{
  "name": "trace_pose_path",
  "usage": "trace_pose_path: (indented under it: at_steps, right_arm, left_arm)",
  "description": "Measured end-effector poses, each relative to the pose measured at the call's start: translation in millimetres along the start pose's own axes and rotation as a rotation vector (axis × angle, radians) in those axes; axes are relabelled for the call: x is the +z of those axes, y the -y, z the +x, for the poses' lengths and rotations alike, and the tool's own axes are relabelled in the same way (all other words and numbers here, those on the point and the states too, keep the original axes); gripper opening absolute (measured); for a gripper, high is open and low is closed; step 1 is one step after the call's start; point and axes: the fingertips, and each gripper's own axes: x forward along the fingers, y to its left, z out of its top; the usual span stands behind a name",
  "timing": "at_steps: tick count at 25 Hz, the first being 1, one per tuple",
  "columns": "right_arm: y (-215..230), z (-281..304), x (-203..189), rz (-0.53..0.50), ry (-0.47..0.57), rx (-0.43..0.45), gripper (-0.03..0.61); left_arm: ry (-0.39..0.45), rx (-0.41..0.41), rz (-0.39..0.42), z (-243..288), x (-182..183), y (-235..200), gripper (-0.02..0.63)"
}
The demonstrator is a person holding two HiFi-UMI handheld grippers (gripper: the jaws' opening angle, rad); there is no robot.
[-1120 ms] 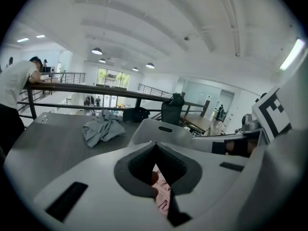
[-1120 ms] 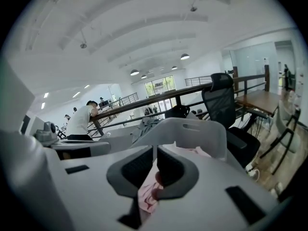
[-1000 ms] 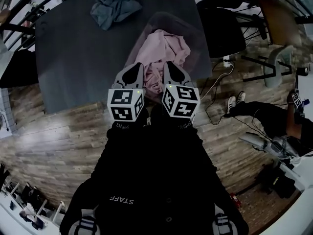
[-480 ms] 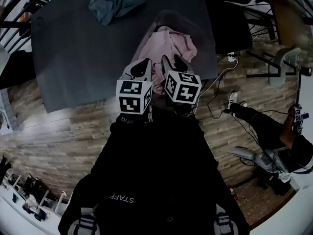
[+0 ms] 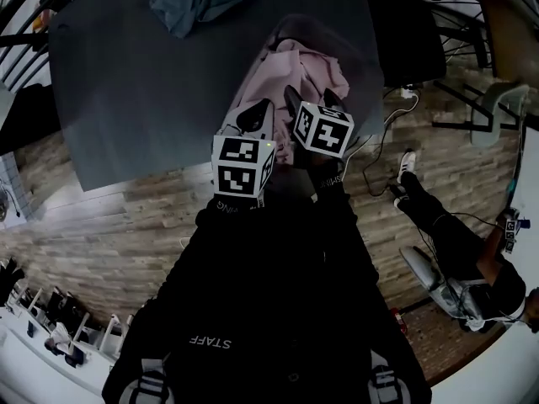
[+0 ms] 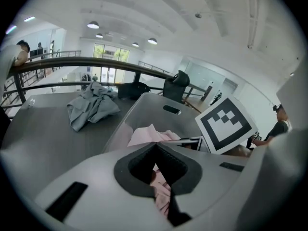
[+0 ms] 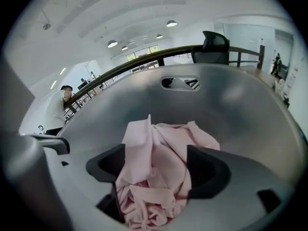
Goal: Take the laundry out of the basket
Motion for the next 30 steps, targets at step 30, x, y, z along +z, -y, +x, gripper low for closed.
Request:
trace_pose_path:
  at_steps: [30]
  right_arm:
    - [24.5,89.7,-64.1,0.112,-0.256,-0.093,0.511]
  left_arm:
    - [-0.055,0.008,-0.031,1.4,-15.7,-8.7,0.0]
